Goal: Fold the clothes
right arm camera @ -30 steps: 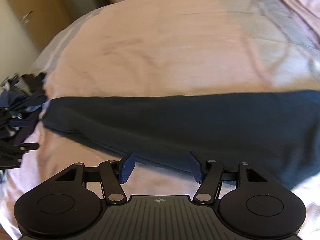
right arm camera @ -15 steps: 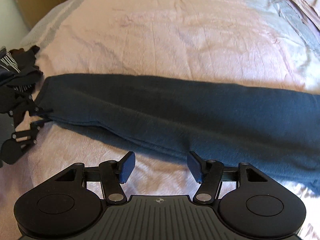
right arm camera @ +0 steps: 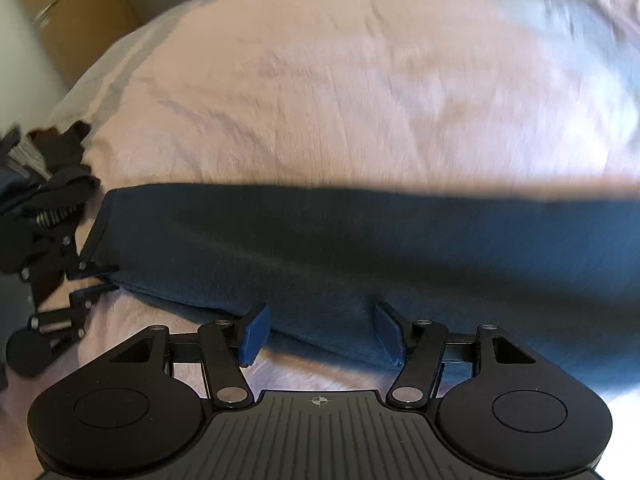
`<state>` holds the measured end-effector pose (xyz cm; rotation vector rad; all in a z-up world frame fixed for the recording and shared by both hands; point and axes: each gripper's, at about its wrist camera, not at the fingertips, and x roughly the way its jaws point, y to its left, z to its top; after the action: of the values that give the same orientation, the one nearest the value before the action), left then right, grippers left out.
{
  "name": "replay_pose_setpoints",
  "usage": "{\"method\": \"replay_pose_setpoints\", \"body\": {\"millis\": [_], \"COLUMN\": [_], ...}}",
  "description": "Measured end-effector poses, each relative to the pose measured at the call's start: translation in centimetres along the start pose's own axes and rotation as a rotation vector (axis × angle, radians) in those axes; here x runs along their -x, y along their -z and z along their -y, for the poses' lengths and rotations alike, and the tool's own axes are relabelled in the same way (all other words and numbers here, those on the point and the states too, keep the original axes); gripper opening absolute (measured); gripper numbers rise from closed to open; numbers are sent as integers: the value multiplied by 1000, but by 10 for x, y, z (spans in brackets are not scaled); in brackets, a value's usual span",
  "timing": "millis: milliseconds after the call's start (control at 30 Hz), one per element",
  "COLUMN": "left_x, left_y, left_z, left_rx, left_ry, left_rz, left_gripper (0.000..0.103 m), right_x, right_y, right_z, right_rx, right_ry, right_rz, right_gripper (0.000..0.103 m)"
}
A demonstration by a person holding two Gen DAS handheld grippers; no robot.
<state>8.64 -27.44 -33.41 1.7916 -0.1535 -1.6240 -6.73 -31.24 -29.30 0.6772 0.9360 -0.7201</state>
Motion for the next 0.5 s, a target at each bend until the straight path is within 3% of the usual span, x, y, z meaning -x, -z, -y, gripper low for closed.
{"method": "replay_pose_setpoints", "body": {"millis": [33,133,200,300,433,500], "left_x": [2,19,33,61,54,31], "left_y": [0,1,2,-9,-43,-59], "left_z": [0,-11,-22,-35,-53,-57], "left_rx": [9,72,150,269,364,406], "left_ry": [9,60,105,127,157,210], "left_rz": [0,8,20,116,220,220], "left_gripper": [7,7,9,10,11,11], "right_x": [-8,3,18,33,18,-1], "right_y": [4,7,4,-7,-28,-36], "right_z": [-1,-3,4,13,17,16], "right_rx": [5,20,-30,-68,-61,-39], "right_ry": [7,-5,-19,-20,-21,-28], "right_rz": [-42,-56,-28,39,60,39], "right_gripper": [61,61,61,61,61,61]}}
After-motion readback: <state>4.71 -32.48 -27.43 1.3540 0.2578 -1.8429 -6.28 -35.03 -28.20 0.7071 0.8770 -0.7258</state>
